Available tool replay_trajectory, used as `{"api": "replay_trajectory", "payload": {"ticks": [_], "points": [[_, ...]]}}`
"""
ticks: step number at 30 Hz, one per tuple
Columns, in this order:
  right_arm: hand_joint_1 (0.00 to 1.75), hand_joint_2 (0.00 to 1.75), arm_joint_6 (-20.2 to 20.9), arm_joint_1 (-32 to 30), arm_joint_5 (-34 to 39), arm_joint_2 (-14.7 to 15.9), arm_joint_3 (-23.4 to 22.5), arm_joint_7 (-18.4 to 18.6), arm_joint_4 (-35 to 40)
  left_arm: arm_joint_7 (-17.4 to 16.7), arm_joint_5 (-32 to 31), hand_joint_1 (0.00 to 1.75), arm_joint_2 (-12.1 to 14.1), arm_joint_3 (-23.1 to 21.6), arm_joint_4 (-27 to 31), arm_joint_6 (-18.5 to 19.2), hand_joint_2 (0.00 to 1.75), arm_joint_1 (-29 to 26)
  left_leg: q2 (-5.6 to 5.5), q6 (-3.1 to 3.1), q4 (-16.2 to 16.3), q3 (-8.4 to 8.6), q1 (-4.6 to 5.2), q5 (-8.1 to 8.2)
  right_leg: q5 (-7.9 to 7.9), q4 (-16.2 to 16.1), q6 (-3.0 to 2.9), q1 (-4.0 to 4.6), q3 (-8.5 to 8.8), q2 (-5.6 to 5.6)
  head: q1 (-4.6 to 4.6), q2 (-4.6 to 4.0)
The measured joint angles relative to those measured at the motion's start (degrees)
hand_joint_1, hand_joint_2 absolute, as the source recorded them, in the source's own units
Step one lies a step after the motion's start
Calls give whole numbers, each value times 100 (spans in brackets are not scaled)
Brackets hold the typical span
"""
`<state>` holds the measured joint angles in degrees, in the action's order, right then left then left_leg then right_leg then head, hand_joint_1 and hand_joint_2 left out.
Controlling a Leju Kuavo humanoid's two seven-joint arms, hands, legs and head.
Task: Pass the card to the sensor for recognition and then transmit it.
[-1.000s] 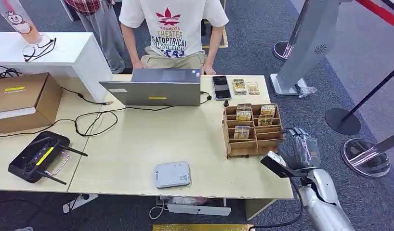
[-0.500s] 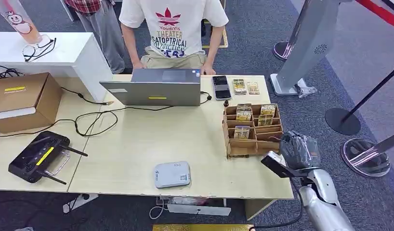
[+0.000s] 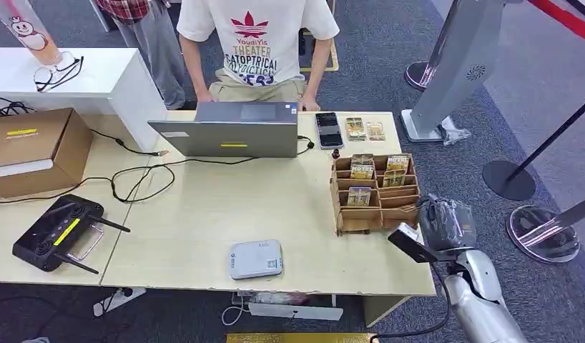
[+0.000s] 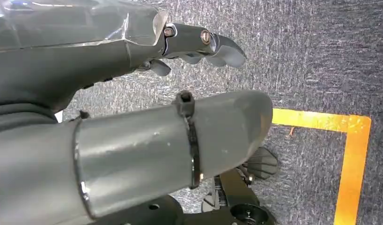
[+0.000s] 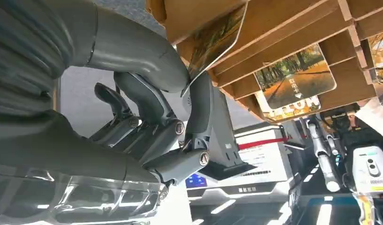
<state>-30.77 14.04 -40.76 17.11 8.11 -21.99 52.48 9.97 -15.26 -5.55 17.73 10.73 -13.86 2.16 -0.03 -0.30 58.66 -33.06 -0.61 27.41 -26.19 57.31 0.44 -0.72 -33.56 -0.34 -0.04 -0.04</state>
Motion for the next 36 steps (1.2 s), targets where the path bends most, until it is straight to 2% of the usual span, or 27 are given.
{"api": "replay_trajectory", "payload": {"ticks": [2,9,19,24,29,36], "points": [[175,175,15,6,-2,0,0,0,0,0,0,0,0,0,0,0,0,0,0,0,0,0,0,0,0,0,0,0,0,0,0,0],[175,175,315,155,2,2,0,-33,83,0,-9,0,0,0,0,22,0,5,2,0,0,1,0,0,0,0,0,0,0,1,0,0],[175,175,404,190,11,33,0,-33,337,-2,-48,0,0,-2,0,50,0,20,2,0,0,1,0,0,0,0,0,0,-1,1,0,0],[175,175,561,194,-17,144,0,-13,570,-13,-85,0,0,0,0,66,0,38,2,0,0,0,1,0,1,0,0,-1,-1,1,-2,0],[175,175,1021,265,-57,335,0,175,925,-26,-87,0,-2,-2,0,87,0,64,2,0,0,0,2,0,1,0,0,-2,-1,1,-2,0],[175,175,1121,390,-107,481,2,216,1183,-33,-85,0,-4,-2,0,87,0,93,1,0,1,1,2,0,1,0,0,-1,-1,1,0,0]]}}
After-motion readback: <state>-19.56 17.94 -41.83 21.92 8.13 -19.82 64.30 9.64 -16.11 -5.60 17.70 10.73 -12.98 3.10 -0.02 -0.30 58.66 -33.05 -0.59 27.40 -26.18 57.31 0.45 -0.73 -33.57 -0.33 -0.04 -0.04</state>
